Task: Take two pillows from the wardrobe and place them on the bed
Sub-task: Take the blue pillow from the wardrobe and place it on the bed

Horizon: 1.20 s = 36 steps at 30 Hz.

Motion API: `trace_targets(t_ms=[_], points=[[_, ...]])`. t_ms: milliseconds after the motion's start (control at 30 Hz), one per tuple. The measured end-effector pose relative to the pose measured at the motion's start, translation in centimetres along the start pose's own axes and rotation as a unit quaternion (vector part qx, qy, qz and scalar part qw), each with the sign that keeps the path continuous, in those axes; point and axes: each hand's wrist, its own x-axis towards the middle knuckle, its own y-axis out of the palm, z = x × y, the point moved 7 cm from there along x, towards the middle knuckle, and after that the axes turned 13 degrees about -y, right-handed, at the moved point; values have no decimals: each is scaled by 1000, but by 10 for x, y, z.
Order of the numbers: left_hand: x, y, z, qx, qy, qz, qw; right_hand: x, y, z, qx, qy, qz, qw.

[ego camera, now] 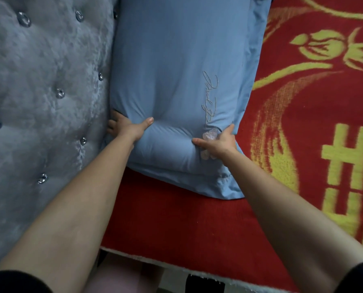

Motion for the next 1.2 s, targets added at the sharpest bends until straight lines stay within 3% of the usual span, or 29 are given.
trace_targets(t_ms=[233, 400, 700, 867, 1200], points=[[-40, -8, 17, 23, 94, -69, 993, -36, -8, 12, -145, -114, -26, 982], [-93, -36, 27, 137, 212, -109, 961, -78, -51, 51, -324, -262, -70, 907], [-259, -184, -17, 96, 320, -247, 910, -192, -189, 184, -408, -448, -172, 777], [-384, -246, 20, 79, 308, -344, 883, -278, -247, 206, -419, -521, -175, 723], [-588, -227, 198, 69, 152, -361, 918, -435, -250, 154, -408, -644, -66, 643]])
